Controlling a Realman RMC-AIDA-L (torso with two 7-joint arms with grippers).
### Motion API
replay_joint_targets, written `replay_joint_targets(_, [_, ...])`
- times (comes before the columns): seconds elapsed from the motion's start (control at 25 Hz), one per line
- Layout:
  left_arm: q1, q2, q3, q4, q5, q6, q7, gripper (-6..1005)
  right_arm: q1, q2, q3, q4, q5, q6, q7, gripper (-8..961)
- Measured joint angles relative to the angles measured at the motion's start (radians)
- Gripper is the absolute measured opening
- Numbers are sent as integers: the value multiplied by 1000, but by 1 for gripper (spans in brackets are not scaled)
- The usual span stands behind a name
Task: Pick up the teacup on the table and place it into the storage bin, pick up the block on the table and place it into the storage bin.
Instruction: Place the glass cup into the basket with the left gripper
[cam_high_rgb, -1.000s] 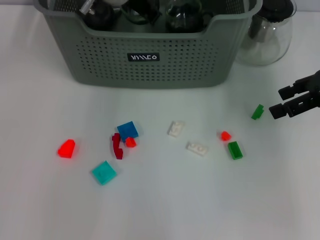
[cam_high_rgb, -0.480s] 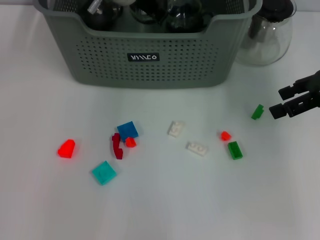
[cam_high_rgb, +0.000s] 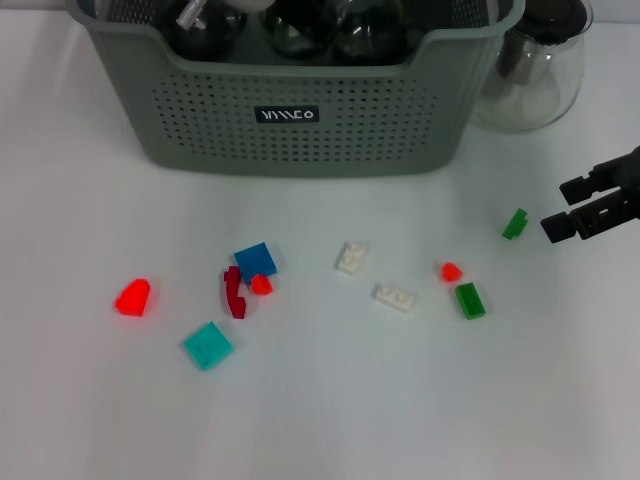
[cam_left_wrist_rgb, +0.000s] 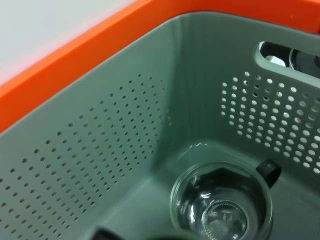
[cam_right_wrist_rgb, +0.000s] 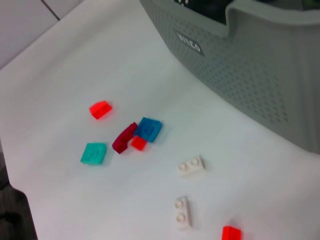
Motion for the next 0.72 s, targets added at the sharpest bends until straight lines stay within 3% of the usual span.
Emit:
replay_joint_targets(0.16, [3, 0, 1, 3, 0, 5, 2, 68, 1, 3, 0, 0, -8, 1, 0, 916])
replay_joint_targets(0.48, [12, 0, 2, 26, 0, 22, 8, 299, 4, 3, 3, 0, -9, 2, 0, 916])
replay_joint_targets(0.72, [67, -1, -5, 158, 0, 113, 3, 453, 4, 3, 4, 0, -9, 2, 0, 915])
